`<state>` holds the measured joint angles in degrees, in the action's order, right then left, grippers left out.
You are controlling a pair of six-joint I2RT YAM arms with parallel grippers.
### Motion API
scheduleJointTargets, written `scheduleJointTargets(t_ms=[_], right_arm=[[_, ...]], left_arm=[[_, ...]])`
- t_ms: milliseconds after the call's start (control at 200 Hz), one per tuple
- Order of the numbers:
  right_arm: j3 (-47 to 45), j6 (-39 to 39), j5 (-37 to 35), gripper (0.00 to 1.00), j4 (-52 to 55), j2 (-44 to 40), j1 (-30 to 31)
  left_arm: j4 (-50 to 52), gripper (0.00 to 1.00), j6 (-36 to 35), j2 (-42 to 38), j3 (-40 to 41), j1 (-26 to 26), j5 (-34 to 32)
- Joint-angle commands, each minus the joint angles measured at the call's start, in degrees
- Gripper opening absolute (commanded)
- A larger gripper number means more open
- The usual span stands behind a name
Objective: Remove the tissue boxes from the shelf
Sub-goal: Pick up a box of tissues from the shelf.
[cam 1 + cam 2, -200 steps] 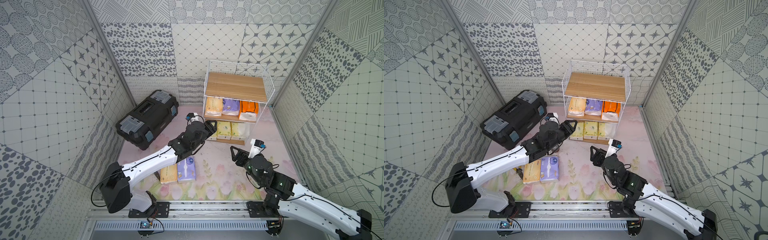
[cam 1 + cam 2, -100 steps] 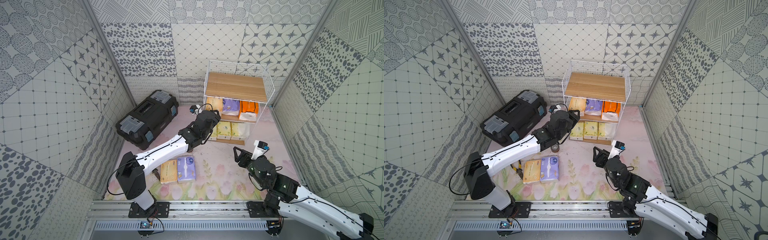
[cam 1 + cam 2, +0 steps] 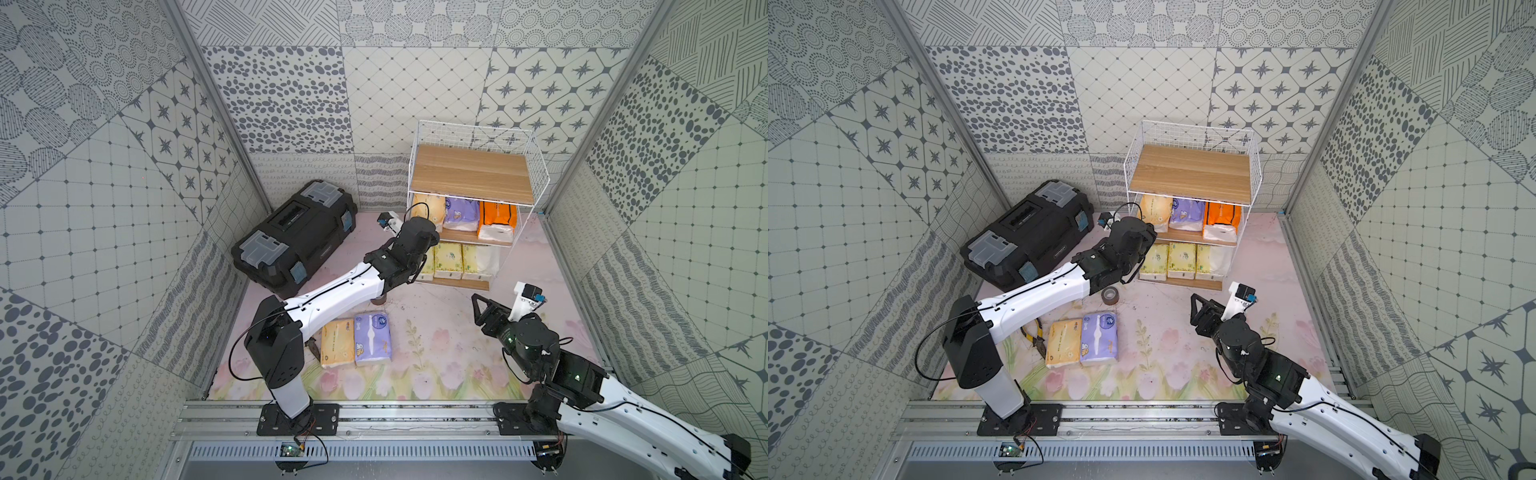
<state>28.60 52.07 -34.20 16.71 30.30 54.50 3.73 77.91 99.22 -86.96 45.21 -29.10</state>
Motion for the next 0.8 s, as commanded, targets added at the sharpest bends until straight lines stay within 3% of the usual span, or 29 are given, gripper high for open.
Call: scheduleJointTargets(t_ms=[0,80,300,500,645,796], right_arm=[[0.51,-0.96,-0.36,0.65,0.15,-1.21,-0.18],[1.47,-1.71,0.74,0.65,0.47,-0.82,-0.18],[5.06,-2.15,5.4,0.7,0.85,1.91,-0.78],[10.27,0.53,18.0,0.79,0.42,7.5,-7.42],[11.49,4.46,29.39,0.81,-7.01,11.54,-14.17],[13.55,8.91,30.72,0.84,-15.22,17.24,-15.48]], left_arm=[[0.83,0.07,0.09,0.31,-0.99,-0.62,-1.66],[0.57,0.0,-0.41,-0.04,-0.86,-0.69,-1.65],[-0.96,0.0,-1.87,-2.17,0.57,-0.39,-0.49],[-2.52,0.0,-1.97,-6.29,4.58,0.44,1.71],[-3.84,0.0,-2.15,-9.27,8.43,0.67,3.81],[-4.19,0.0,-1.52,-11.76,11.22,0.67,6.11]])
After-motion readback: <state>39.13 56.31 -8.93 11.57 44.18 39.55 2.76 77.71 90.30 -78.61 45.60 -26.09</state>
